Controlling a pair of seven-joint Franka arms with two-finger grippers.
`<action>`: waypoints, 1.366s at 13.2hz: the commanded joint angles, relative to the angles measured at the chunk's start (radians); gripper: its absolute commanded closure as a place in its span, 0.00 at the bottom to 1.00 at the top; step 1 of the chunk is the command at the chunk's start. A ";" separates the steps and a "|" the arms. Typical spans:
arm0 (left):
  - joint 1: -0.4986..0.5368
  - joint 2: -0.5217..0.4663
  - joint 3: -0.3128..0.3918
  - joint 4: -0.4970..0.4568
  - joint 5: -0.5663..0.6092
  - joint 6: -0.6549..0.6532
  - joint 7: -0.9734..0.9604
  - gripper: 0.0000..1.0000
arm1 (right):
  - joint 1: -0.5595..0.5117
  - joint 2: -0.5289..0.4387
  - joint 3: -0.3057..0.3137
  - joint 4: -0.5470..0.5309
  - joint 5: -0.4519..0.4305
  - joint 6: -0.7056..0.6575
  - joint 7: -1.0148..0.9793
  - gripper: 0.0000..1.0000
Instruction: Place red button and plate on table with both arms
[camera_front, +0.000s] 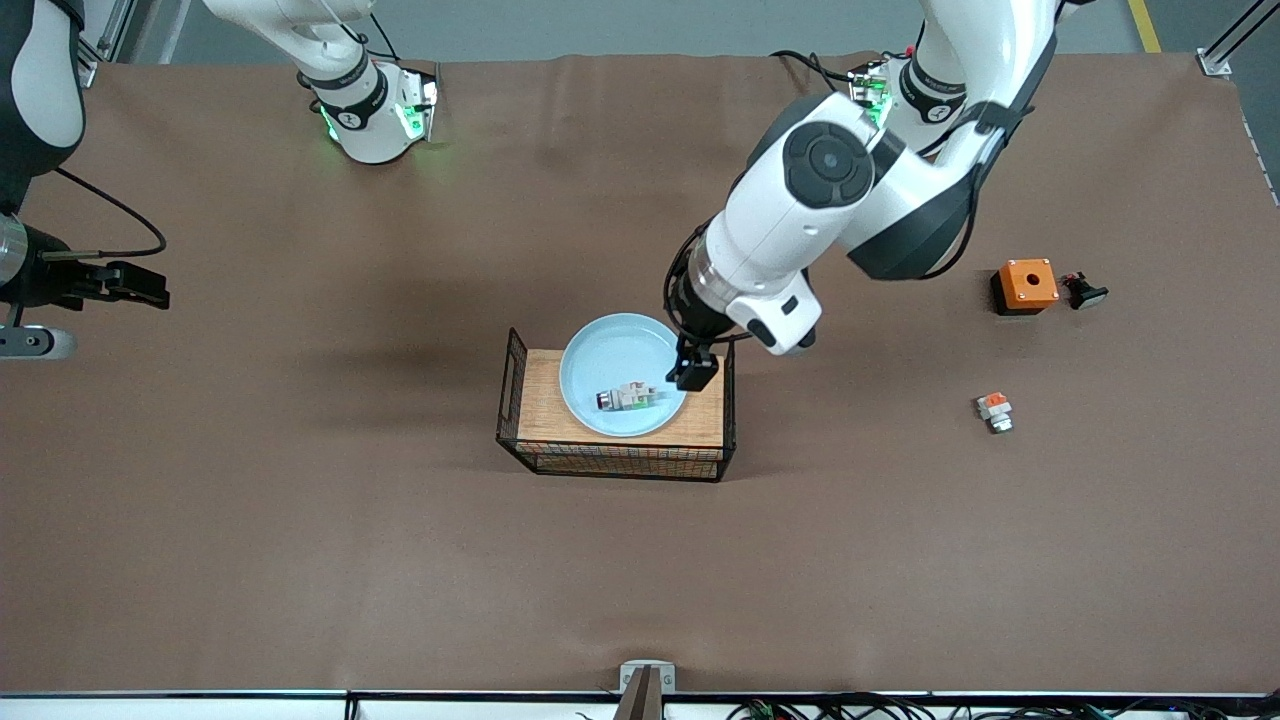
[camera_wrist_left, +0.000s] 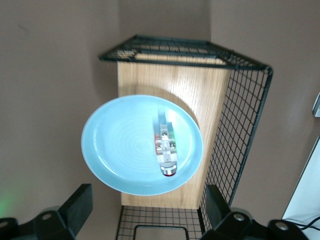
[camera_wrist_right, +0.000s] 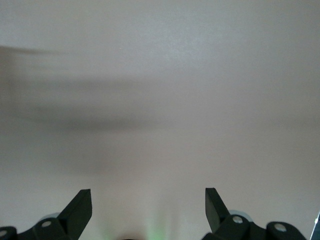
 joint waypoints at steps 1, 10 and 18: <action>-0.033 0.074 0.006 0.048 0.005 0.041 -0.029 0.00 | -0.005 -0.005 0.004 0.002 0.061 -0.013 0.108 0.00; -0.061 0.172 0.014 0.048 0.003 0.178 -0.029 0.00 | 0.025 -0.013 0.007 -0.021 0.112 -0.031 0.435 0.00; -0.073 0.191 0.017 0.036 0.002 0.164 -0.048 0.00 | 0.062 -0.016 0.007 -0.024 0.112 -0.042 0.534 0.00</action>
